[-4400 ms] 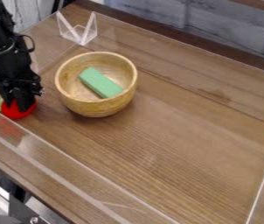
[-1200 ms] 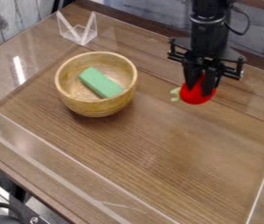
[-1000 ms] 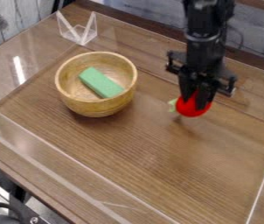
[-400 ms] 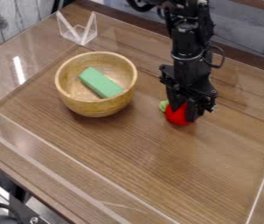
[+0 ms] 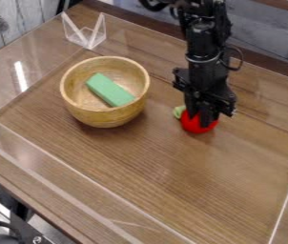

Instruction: Move the red fruit to the right

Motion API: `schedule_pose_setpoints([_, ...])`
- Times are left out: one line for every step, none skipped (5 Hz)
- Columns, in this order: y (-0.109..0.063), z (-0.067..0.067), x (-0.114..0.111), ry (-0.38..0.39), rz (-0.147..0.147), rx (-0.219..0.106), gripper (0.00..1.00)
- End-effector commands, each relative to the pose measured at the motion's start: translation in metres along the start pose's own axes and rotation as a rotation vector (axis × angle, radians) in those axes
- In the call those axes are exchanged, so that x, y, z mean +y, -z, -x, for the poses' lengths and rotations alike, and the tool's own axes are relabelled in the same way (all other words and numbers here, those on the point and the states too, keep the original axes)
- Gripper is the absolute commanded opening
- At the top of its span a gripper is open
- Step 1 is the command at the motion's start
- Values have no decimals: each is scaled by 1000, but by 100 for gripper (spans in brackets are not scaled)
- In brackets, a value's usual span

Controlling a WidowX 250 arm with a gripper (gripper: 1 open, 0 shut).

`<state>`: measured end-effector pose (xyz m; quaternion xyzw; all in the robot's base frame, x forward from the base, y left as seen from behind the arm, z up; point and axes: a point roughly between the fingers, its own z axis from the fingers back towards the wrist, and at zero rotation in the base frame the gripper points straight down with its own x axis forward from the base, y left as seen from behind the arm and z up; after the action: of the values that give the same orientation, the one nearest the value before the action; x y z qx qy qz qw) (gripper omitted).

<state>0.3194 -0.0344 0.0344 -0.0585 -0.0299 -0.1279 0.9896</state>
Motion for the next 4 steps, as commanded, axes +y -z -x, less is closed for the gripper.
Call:
schedule_pose_setpoints([-12,-19,2,-33,-11,-46,100])
schedule_pose_setpoints([-6,-19,0,-34,-3,-49,100])
schedule_pose_setpoints([-9,-18,11,-22,-7,-44,100])
schedule_pose_setpoints([-12,-16,21,-9,-11,-39,0])
